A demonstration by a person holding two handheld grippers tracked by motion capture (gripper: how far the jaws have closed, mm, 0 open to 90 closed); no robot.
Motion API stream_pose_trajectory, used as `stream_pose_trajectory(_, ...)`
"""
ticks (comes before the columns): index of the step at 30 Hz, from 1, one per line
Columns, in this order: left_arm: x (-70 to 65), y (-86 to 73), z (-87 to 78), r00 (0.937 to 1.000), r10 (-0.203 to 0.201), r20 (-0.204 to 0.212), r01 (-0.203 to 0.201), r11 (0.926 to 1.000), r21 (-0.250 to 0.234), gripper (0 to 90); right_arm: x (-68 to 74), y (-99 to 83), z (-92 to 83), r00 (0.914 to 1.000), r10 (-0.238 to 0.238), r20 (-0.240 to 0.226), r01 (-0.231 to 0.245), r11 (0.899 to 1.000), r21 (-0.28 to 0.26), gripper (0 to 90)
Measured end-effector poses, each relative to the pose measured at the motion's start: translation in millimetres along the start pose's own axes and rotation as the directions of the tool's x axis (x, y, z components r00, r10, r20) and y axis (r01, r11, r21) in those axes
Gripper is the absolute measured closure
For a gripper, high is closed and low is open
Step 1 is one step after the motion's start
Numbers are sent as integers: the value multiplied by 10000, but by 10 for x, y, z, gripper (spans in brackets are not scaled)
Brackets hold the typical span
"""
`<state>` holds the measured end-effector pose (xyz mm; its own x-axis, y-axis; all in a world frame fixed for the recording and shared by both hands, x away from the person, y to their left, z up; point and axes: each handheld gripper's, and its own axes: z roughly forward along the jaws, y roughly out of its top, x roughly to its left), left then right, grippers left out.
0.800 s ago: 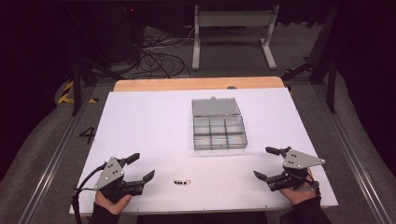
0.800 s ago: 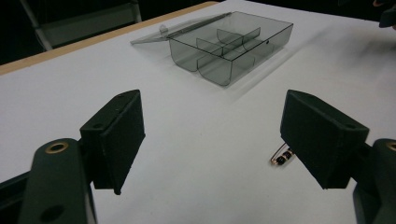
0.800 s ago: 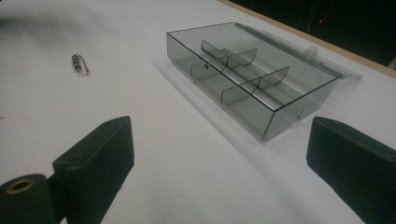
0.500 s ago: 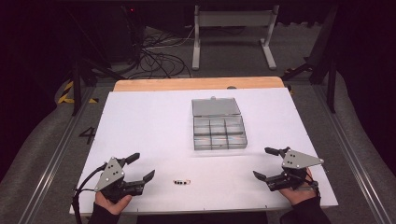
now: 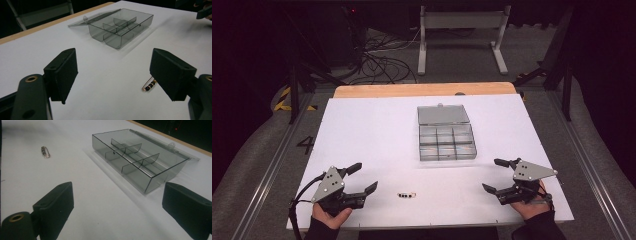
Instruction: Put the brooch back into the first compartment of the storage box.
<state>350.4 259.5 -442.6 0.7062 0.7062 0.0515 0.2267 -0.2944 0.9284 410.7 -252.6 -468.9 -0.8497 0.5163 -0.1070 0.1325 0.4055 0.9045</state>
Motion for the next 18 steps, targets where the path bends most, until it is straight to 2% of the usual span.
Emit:
stream_pose_trajectory(7, 1, 83, 54, 9986, -324, 410, 322, 9995, 64, 234, 0, -6, 17, 10000, 23, -86, -22, 9999, 108, 113)
stream_pose_trajectory(18, -73, 195, 203, 9965, -40, 835, 17, 9996, 275, 239, 2, -8, 17, 9999, 46, -166, -44, 9999, 110, 121)
